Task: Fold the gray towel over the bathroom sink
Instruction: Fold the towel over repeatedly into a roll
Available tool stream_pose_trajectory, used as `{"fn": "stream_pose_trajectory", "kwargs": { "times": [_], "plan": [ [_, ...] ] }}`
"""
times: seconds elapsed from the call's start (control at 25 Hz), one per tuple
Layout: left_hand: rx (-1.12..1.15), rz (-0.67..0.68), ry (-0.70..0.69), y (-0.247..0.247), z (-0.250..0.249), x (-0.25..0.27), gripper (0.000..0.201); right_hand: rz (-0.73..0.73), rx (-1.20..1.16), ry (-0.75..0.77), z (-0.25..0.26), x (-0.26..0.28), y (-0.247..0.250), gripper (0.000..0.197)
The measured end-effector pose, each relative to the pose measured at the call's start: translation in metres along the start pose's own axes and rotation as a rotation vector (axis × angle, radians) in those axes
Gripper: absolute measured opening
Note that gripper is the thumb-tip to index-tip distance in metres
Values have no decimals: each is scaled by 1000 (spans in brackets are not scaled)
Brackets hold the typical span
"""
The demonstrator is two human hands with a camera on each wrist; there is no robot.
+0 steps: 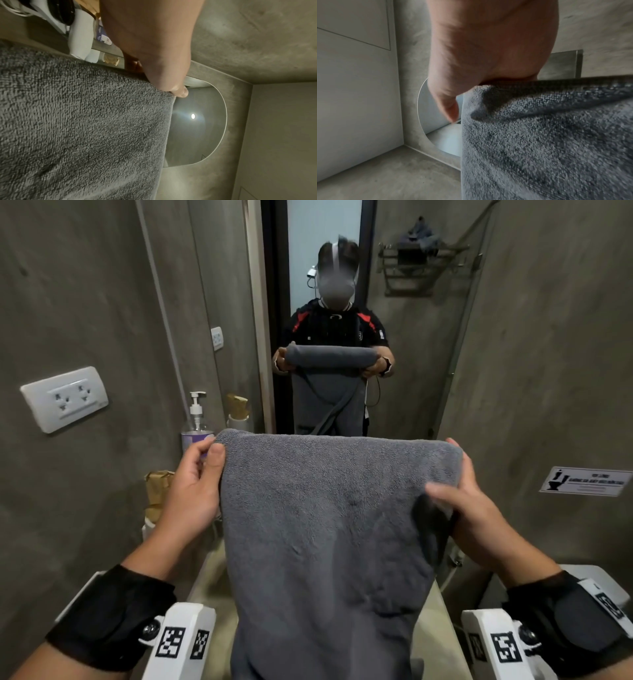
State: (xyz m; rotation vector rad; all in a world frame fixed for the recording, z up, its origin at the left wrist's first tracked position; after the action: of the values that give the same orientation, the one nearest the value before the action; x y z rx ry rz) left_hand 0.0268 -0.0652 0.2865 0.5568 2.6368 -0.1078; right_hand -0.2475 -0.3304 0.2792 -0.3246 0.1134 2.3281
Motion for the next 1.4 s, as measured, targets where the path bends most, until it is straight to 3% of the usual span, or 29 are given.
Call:
{"fn": "stream_pose_trajectory", "kwargs": {
  "times": [0.16,0.28,0.36,0.44,0.64,0.8,1.08,1.16,1.28,1.4],
  "plan": [
    [35,93,75,1,7,3,86,136,258,6,-3,6,2,121],
    [7,271,84,8,11,7,110,146,354,1,-2,7,3,119],
    [-70,389,50,14,13,8,111,161,377,-3,1,10,0,114],
    [-102,396,17,13,15,9,103,159,413,6,6,12,-3,103],
    [-129,128,-153,14,12,16,71,-86,398,36,17,17,0,56],
    [-140,127,-204,16,0,17,54,-260,383,83,25,20,6,21],
    [-70,53,-171,7,-32,0,19,-303,318,120,46,12,15,6],
    [-71,41,-176,2,-45,-9,23,-315,206,114,54,4,18,16],
    [-11,3,-146,-4,-55,-19,40,-327,96,134,61,-3,18,54],
    [61,-32,-91,-4,-53,-27,45,-272,10,165,64,-5,11,63]
  ]
}}
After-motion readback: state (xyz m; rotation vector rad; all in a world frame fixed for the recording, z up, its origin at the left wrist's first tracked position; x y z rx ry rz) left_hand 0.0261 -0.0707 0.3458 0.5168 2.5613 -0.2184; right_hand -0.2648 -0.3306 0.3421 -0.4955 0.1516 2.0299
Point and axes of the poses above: each hand's wrist, its own x-axis away from the middle knuckle, its own y-axis out of the back of the hand, z = x × y, the point moved 3 cm from there along -x, towards the middle knuckle, and after that the axes turned 4 degrees about -z, right-handed, at the moved point
